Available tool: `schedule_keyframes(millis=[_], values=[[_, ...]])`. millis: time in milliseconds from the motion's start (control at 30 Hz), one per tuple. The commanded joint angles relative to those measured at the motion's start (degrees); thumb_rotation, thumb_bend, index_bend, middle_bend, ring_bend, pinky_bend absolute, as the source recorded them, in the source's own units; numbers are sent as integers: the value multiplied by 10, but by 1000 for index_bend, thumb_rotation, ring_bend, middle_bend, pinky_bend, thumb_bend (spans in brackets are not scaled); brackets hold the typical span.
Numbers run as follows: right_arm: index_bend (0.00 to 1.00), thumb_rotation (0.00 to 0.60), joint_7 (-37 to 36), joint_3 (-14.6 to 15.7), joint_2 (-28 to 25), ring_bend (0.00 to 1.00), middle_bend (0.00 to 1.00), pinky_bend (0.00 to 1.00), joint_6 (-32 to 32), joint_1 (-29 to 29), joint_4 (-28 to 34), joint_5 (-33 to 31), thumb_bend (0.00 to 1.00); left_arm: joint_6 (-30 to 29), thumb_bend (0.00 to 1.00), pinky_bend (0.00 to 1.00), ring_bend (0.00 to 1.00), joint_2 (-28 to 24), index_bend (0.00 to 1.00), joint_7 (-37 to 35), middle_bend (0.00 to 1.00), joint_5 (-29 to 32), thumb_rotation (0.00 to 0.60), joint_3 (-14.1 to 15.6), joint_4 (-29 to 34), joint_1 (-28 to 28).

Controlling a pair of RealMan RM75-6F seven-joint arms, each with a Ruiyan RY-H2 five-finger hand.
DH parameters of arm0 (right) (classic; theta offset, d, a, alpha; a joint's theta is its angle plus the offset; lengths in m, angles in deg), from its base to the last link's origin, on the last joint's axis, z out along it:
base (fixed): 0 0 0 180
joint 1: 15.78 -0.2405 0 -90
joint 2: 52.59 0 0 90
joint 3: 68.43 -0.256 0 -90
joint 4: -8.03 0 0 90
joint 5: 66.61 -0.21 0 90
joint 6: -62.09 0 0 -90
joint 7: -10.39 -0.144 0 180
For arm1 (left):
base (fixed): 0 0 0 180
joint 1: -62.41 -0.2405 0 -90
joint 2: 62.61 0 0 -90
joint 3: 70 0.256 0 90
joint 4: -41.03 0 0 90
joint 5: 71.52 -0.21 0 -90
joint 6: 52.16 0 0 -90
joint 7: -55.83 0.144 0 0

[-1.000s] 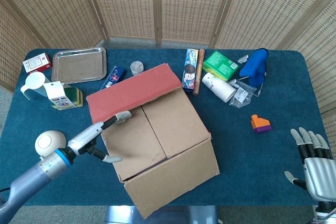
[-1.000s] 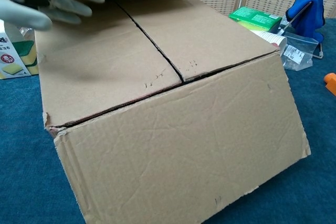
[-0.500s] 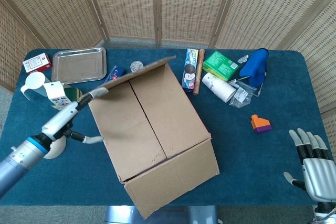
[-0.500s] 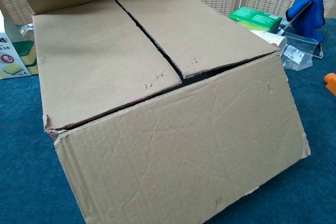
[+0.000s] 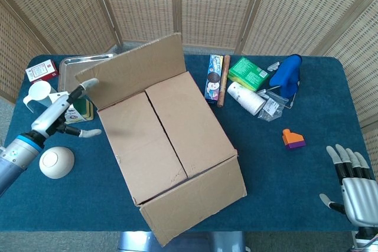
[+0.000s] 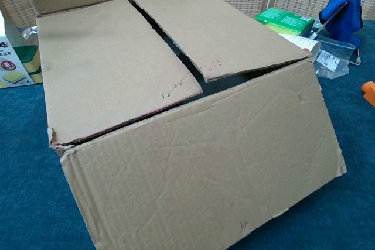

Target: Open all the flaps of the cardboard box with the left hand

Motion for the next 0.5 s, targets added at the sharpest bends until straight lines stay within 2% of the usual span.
schedule_keyframes(millis=[33,367,500], values=[[0,600,0,0,0,0,0,0,-3,-1,0,-1,0,9,1,0,0,11,31,-4,0,10,600,-6,-16,-2],[0,600,-2,2,-1,0,0,0,-6,-2,0,-2,0,38,1,0,0,58,33,-7,0,13,600,1,-73,-17],[0,600,-1,3,-1,0,0,0,-6,-1,0,-3,0,30,1,0,0,70,36,11,0,0,600,0,-78,-22]])
